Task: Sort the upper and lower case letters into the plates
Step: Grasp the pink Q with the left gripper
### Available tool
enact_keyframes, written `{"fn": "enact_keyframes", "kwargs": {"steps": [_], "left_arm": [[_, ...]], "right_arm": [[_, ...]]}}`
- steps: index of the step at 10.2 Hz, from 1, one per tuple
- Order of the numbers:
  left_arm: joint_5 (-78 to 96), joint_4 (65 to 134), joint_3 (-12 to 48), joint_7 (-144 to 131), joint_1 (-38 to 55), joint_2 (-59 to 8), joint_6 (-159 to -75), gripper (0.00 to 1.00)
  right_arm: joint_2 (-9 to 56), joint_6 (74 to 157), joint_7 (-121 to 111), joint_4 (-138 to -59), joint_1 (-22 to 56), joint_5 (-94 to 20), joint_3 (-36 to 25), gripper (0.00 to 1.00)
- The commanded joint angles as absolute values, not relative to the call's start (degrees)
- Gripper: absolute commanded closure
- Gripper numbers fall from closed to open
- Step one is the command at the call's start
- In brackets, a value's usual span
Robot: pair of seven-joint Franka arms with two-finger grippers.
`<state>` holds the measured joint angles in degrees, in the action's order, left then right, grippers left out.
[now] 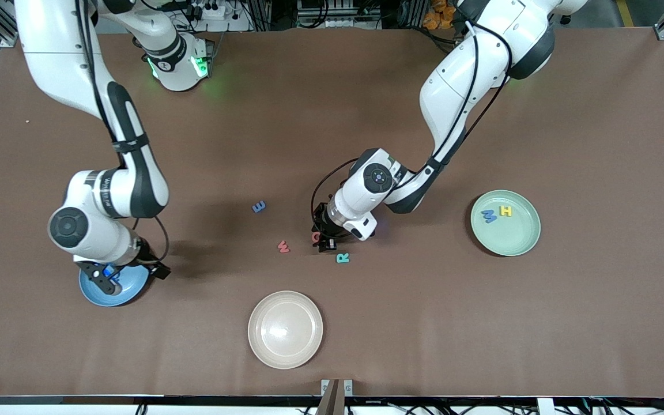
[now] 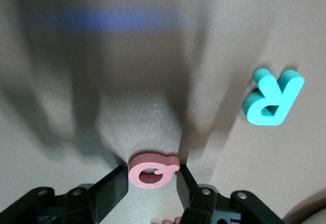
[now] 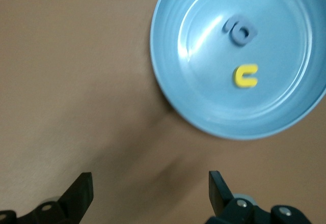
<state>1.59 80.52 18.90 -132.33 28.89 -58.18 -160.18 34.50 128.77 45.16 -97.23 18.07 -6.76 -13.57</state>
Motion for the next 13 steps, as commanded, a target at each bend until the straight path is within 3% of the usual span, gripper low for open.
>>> {"fn": "enact_keyframes", "kwargs": {"steps": [1,13], "left_arm": [[3.43,80.16,18.46,-131.92,29.0,-59.41,-160.14,0.57],[3.78,80.07,19.25,-131.84,27.77,-58.36,-159.17,0.61]], "right_arm": [[33.75,127.79,49.21,-97.21,19.68,-7.29,-13.71,0.0],[34.63,128.5,46.76,-93.96,21.27,-7.56,-12.57,0.0]]}}
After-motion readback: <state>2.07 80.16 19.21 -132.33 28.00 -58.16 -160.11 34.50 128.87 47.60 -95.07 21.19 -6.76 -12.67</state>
